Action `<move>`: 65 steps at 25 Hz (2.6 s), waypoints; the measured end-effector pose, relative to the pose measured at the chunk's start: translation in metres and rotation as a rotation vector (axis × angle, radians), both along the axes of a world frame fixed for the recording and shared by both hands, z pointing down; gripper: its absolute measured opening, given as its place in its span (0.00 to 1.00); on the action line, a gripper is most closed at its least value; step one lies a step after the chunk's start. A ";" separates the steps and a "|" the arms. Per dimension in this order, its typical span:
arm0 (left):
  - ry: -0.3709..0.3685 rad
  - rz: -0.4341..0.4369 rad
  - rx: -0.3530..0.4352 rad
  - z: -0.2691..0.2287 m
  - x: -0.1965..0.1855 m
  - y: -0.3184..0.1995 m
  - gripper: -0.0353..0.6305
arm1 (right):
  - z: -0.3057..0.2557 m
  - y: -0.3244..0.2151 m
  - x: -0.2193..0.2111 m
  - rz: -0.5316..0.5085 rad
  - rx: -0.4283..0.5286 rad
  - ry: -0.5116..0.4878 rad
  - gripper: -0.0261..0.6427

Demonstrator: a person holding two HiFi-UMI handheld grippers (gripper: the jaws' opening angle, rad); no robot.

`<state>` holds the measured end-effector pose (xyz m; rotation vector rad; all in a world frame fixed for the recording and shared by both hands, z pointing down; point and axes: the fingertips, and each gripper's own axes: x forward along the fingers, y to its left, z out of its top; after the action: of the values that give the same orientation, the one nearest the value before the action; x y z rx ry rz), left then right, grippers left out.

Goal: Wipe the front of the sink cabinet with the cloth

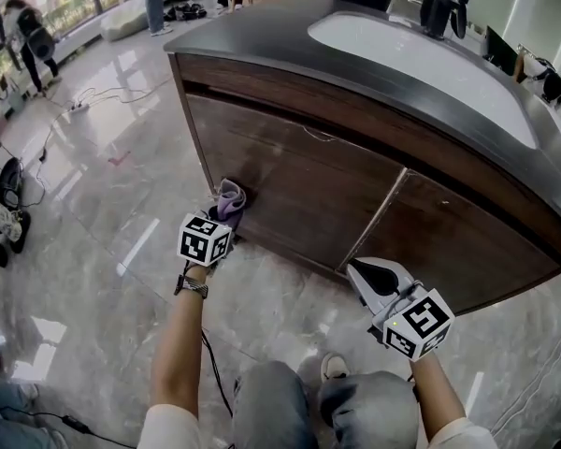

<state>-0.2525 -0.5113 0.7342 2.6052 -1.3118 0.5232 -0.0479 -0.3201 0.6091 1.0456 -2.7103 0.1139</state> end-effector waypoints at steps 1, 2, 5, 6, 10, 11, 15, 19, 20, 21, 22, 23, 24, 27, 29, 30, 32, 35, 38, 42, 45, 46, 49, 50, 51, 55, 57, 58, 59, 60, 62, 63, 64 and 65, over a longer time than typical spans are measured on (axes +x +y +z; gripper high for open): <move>0.003 -0.010 -0.004 0.003 -0.004 -0.002 0.13 | 0.001 0.000 -0.001 -0.006 -0.005 -0.006 0.05; 0.009 -0.019 -0.009 0.006 -0.008 -0.004 0.13 | 0.003 0.000 -0.003 -0.012 -0.011 -0.014 0.05; 0.007 -0.043 -0.017 0.017 -0.020 -0.010 0.13 | 0.009 0.001 -0.007 -0.038 -0.034 -0.039 0.05; 0.001 -0.053 -0.020 0.021 -0.025 -0.012 0.13 | 0.012 0.000 -0.008 -0.047 -0.041 -0.042 0.05; -0.007 -0.081 -0.039 0.044 -0.039 -0.019 0.13 | 0.022 -0.004 -0.009 -0.064 -0.053 -0.032 0.05; -0.012 -0.080 -0.043 0.051 -0.040 -0.020 0.13 | 0.025 -0.005 -0.008 -0.064 -0.055 -0.027 0.05; -0.064 -0.070 -0.074 0.088 -0.042 -0.019 0.14 | 0.035 -0.005 -0.003 -0.064 -0.081 -0.027 0.05; -0.095 -0.030 -0.115 0.124 -0.029 -0.013 0.14 | 0.046 -0.002 0.005 -0.057 -0.124 -0.043 0.05; -0.091 -0.025 -0.122 0.131 -0.025 -0.011 0.14 | 0.048 -0.002 0.007 -0.049 -0.128 -0.047 0.05; -0.079 -0.027 -0.126 0.136 -0.021 -0.010 0.14 | 0.050 -0.003 0.009 -0.041 -0.130 -0.052 0.05; -0.066 -0.028 -0.128 0.138 -0.017 -0.009 0.14 | 0.051 -0.004 0.010 -0.034 -0.131 -0.055 0.05; -0.059 -0.022 -0.130 0.141 -0.012 -0.007 0.14 | 0.052 -0.005 0.011 -0.029 -0.130 -0.056 0.05; -0.060 -0.009 -0.134 0.142 -0.005 -0.004 0.14 | 0.053 -0.005 0.012 -0.025 -0.129 -0.054 0.05; -0.069 0.061 -0.147 0.145 0.024 0.013 0.14 | 0.050 0.000 0.015 -0.007 -0.125 -0.059 0.05; -0.071 0.118 -0.152 0.141 0.047 0.025 0.14 | 0.045 0.004 0.016 0.006 -0.116 -0.069 0.05; -0.067 0.142 -0.154 0.139 0.058 0.030 0.14 | 0.043 0.006 0.016 0.009 -0.111 -0.069 0.05; -0.054 0.177 -0.157 0.136 0.076 0.039 0.14 | 0.041 0.009 0.016 0.014 -0.103 -0.065 0.05; -0.042 0.234 -0.157 0.133 0.103 0.051 0.14 | 0.039 0.012 0.019 0.028 -0.102 -0.078 0.05; -0.036 0.310 -0.146 0.125 0.136 0.067 0.14 | 0.034 0.019 0.027 0.038 -0.100 -0.086 0.05; -0.016 0.389 -0.142 0.118 0.178 0.089 0.14 | 0.030 0.031 0.041 0.071 -0.093 -0.082 0.05; -0.001 0.444 -0.155 0.112 0.205 0.104 0.14 | 0.028 0.039 0.050 0.086 -0.092 -0.065 0.05; -0.001 0.463 -0.152 0.106 0.212 0.107 0.14 | 0.026 0.040 0.052 0.092 -0.091 -0.061 0.05; 0.011 0.516 -0.116 0.080 0.237 0.119 0.14 | 0.020 0.044 0.061 0.121 -0.087 -0.058 0.05; 0.015 0.528 -0.100 0.071 0.245 0.124 0.14 | 0.017 0.046 0.063 0.128 -0.082 -0.055 0.05; 0.020 0.535 -0.083 0.061 0.252 0.129 0.14 | 0.014 0.048 0.065 0.133 -0.074 -0.049 0.05; 0.041 0.535 0.001 0.010 0.266 0.136 0.13 | -0.010 0.052 0.069 0.146 -0.032 -0.042 0.05; 0.068 0.513 0.049 -0.020 0.262 0.132 0.13 | -0.022 0.050 0.066 0.148 -0.008 -0.052 0.05; 0.085 0.496 0.073 -0.035 0.258 0.130 0.13 | -0.028 0.050 0.063 0.146 0.003 -0.055 0.05; 0.100 0.478 0.098 -0.050 0.252 0.129 0.13 | -0.034 0.050 0.061 0.144 0.013 -0.056 0.05; 0.113 0.459 0.121 -0.065 0.246 0.129 0.13 | -0.042 0.051 0.059 0.141 0.021 -0.055 0.05; 0.126 0.417 0.162 -0.094 0.230 0.135 0.13 | -0.059 0.054 0.055 0.131 0.039 -0.048 0.05; 0.125 0.395 0.182 -0.109 0.221 0.139 0.13 | -0.069 0.055 0.053 0.123 0.050 -0.042 0.05; 0.122 0.372 0.205 -0.124 0.210 0.143 0.13 | -0.078 0.055 0.050 0.113 0.063 -0.038 0.05; 0.120 0.348 0.228 -0.139 0.197 0.146 0.13 | -0.088 0.053 0.047 0.102 0.077 -0.037 0.05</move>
<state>-0.0550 -0.3650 0.5954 3.0215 -0.9329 0.2700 -0.0013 -0.2667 0.5215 1.2149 -2.7135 0.0469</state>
